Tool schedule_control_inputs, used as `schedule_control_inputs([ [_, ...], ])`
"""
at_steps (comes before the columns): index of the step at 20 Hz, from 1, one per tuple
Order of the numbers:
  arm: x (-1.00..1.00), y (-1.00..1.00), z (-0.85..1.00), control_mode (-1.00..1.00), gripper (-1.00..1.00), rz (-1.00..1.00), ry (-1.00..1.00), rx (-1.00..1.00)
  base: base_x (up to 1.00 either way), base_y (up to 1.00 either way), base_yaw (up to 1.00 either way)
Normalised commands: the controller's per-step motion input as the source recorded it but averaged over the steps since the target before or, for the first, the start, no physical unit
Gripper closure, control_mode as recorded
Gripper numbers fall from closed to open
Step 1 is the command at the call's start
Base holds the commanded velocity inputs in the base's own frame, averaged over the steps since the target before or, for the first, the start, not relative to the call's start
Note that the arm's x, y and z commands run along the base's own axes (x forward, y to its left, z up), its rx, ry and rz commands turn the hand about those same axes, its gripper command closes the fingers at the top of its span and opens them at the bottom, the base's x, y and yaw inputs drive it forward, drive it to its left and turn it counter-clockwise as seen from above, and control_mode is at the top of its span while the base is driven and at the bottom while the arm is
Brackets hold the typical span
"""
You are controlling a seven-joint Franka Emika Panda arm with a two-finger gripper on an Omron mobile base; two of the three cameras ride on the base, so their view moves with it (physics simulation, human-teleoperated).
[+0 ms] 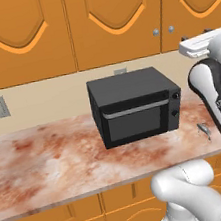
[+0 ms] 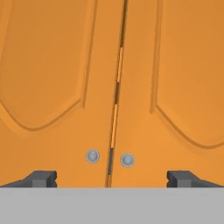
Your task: Retrieve the tupperware from the cabinet, then place the raw meat into the tupperware to avoid contamination.
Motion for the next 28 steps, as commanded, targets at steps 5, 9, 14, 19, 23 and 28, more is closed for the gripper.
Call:
schedule_control_inputs([
  [5, 0.17, -0.08, 0.0, -1.0, -1.0, 0.01, 0.0, 0.01, 0.0, 0.0, 0.0],
  [9, 0.22, -0.11, 0.0, -1.0, -1.0, 0.01, 0.0, 0.02, 0.0, 0.0, 0.0],
  [14, 0.24, -0.07, 0.0, -1.0, -1.0, 0.01, 0.0, 0.02, 0.0, 0.0, 0.0],
  [19, 0.19, 0.0, -0.05, -1.0, -1.0, 0.01, -0.01, 0.02, 0.0, 0.0, 0.0],
  [23, 0.2, 0.0, -0.06, -1.0, -1.0, 0.01, -0.01, 0.0, 0.0, 0.0, 0.0],
  [28, 0.23, 0.0, -0.04, -1.0, -1.0, 0.0, -0.03, 0.0, 0.0, 0.0, 0.0],
])
